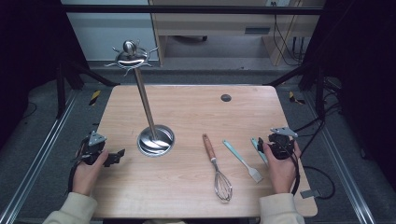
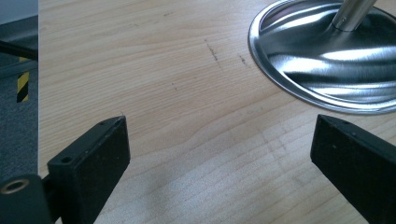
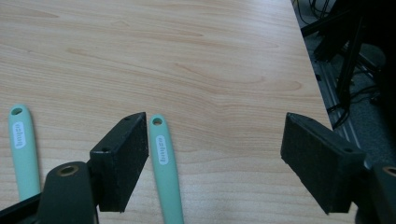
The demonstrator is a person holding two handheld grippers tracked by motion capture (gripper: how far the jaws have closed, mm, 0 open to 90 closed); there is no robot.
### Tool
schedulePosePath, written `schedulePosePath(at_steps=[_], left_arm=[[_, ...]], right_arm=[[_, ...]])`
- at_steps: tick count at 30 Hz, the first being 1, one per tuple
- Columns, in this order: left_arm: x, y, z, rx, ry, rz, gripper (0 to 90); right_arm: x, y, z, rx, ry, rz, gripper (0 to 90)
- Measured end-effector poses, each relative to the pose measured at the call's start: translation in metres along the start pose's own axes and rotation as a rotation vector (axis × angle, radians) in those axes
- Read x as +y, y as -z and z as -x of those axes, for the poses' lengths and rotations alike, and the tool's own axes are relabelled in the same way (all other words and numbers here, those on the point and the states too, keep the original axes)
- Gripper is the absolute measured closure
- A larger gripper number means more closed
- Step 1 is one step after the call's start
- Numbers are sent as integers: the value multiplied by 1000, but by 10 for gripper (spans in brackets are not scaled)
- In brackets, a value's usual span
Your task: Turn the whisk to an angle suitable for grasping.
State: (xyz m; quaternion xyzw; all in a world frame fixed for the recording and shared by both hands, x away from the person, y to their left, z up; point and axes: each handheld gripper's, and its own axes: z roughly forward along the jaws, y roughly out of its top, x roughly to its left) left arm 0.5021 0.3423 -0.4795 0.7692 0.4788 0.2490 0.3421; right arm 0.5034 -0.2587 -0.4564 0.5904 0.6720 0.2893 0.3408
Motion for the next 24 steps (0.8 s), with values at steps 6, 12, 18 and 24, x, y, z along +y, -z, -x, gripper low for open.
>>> schedulePosePath(at_steps=[6, 12, 18, 24], left_arm=[[1, 2, 2, 2, -7, 10, 44], [1, 2, 3, 4, -18, -15, 45], [-1, 3, 3, 16, -24, -25, 45], [-1, 4, 3, 13, -29, -32, 46]], right_arm=[[2, 1, -6, -13, 30, -12, 274], [5, 2, -11, -16, 46, -14, 326], [28, 4, -37, 58, 153, 4, 504], [47, -1, -67, 154, 242, -43, 700]])
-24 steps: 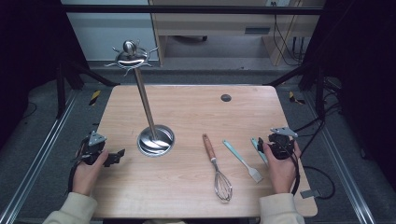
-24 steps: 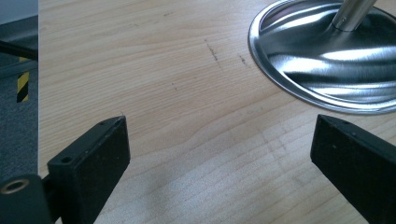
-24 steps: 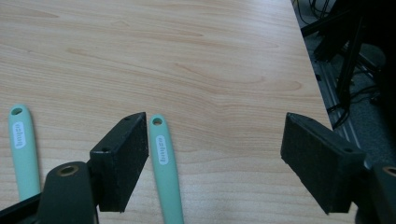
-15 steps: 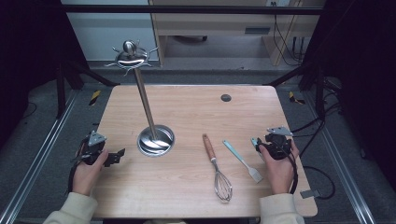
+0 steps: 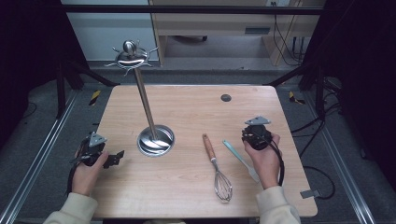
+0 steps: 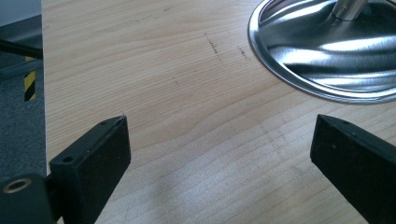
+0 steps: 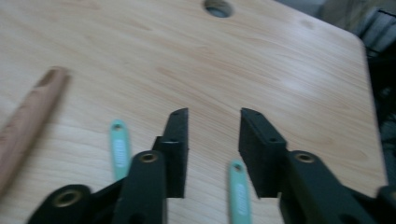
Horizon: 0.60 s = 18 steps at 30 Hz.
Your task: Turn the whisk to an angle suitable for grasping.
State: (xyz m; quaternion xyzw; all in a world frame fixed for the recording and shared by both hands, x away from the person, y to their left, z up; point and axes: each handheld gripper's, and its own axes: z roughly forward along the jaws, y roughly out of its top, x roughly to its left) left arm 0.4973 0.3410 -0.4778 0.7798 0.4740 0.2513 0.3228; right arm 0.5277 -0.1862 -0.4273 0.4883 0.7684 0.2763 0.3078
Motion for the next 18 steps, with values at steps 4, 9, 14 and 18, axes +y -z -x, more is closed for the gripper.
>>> schedulePosePath(at_steps=[4, 9, 14, 18], left_arm=[[0, 1, 1, 5, -9, -2, 46], [0, 0, 1, 7, -12, -9, 48], [0, -1, 1, 4, -18, -20, 49], [0, -1, 2, 3, -22, -22, 50]], right_arm=[[16, -11, -16, 99, 72, -46, 803], [28, -23, -30, 165, 135, -93, 890], [34, -36, -46, 216, 157, -140, 900], [35, -45, -57, 243, 185, -165, 900]])
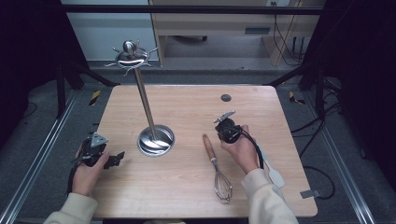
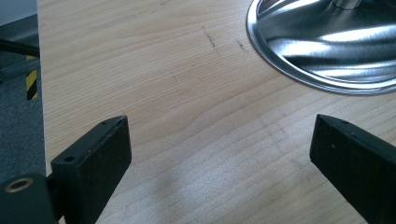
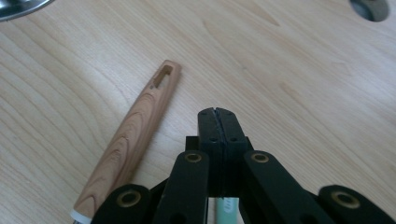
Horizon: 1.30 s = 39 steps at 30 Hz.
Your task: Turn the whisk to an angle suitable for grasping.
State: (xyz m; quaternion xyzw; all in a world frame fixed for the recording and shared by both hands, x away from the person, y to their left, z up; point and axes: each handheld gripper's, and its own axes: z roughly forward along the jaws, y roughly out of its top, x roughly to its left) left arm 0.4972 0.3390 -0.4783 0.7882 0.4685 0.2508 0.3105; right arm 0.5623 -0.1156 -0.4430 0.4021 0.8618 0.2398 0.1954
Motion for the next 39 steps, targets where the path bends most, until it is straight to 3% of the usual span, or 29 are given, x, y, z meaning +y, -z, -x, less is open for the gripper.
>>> schedulePosePath(at_steps=[6, 17, 23, 39], left_arm=[[0, -1, 0, -3, -2, -7, 53], [0, -1, 1, -5, -12, -12, 56], [0, -1, 1, -6, -15, -14, 57], [0, -2, 2, -7, -20, -13, 62]], right_arm=[[5, -11, -8, 37, 16, -20, 900], [8, -30, -12, 51, 16, -73, 900], [7, -34, -11, 50, -1, -93, 900], [12, -40, -25, 78, 37, -103, 900]])
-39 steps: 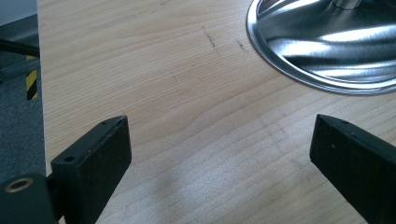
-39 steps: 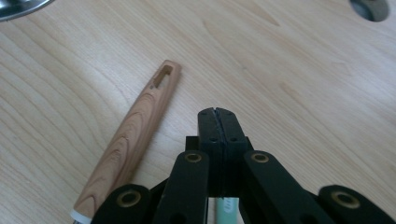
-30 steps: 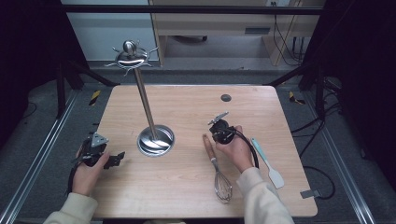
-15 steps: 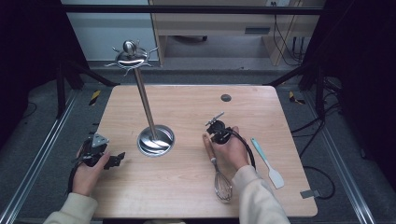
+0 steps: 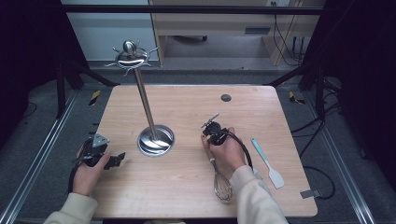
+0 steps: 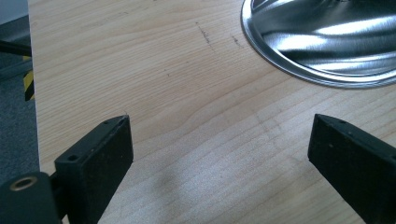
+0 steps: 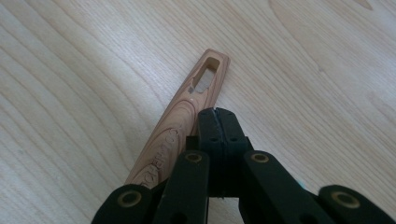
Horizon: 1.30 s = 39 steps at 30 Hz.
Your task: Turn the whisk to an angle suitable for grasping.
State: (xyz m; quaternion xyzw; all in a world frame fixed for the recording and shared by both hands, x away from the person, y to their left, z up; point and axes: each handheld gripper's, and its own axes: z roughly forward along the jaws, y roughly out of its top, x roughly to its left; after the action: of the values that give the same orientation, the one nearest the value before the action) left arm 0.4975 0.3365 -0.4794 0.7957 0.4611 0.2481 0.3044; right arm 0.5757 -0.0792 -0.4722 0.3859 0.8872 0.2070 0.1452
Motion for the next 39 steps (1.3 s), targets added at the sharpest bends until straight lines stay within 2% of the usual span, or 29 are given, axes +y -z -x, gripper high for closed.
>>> schedulePosePath(at_steps=[5, 8, 13, 16, 18, 24, 32, 39], left_arm=[[0, 0, 0, -2, -4, -7, 62], [0, -1, 1, -5, -8, -12, 63], [0, -1, 1, -5, -10, -13, 63], [0, -1, 1, -5, -13, -16, 64], [0, -1, 1, -5, -13, -13, 64], [0, -2, 2, -5, -20, -19, 64], [0, -2, 2, -8, -22, -25, 67], [0, -2, 2, -8, -24, -25, 67]], right_arm=[[4, -1, -8, 18, 20, 1, 900], [7, -4, -16, 34, 66, -3, 900], [11, -5, -26, 55, 91, -5, 900], [14, -6, -36, 79, 124, -16, 900], [15, -7, -39, 85, 125, -18, 900], [20, -8, -53, 114, 177, -21, 900], [22, -7, -61, 124, 193, -35, 900], [23, 0, -63, 111, 180, -10, 900]])
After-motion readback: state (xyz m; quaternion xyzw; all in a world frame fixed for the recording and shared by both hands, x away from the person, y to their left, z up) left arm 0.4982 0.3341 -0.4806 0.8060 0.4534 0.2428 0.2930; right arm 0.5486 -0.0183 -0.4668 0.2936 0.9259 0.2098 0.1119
